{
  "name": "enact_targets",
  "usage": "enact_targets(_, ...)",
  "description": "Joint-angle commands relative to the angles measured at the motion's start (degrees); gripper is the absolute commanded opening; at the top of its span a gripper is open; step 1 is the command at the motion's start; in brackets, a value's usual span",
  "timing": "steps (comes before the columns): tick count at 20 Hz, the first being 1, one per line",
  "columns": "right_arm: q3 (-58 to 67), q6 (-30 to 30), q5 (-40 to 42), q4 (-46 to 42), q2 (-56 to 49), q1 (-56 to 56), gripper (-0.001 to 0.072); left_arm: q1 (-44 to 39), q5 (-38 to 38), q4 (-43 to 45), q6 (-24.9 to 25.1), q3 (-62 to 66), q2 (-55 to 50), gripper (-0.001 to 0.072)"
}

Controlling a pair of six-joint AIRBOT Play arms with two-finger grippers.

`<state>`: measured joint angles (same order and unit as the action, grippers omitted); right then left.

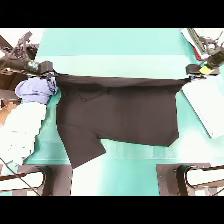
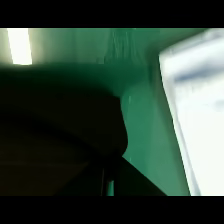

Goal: Fold the shirts.

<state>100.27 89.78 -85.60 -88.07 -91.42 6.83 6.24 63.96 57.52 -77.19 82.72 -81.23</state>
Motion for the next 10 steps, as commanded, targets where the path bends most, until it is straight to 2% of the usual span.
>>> enact_targets(1, -0.3, 1.0, 13.4, 0.0, -3.4, -0.8, 0.0019, 0.0, -16.3, -2.7, 2.5, -0.6, -3.8, 0.0022)
enact_targets(4, -0.3, 1.9, 21.5, 0.0, -3.4, -1.8, 0.0018, 0.0, -23.1, -6.7, 9.3, -0.6, -4.6, 0.0023)
enact_targets(6, -0.3, 1.7, 22.1, -0.3, -3.4, -2.8, 0.0019, 0.0, -23.2, -5.6, 10.3, -0.6, -5.6, 0.0022)
enact_targets(7, -0.3, 1.7, 21.6, -0.1, -3.4, -3.0, 0.0019, 0.0, -21.8, -4.2, 10.5, -0.6, -6.2, 0.0022)
enact_targets(10, -0.8, 1.7, 15.3, -0.5, -3.4, -4.4, 0.0019, 0.0, -11.8, -1.6, 17.1, -0.6, -7.1, 0.0022)
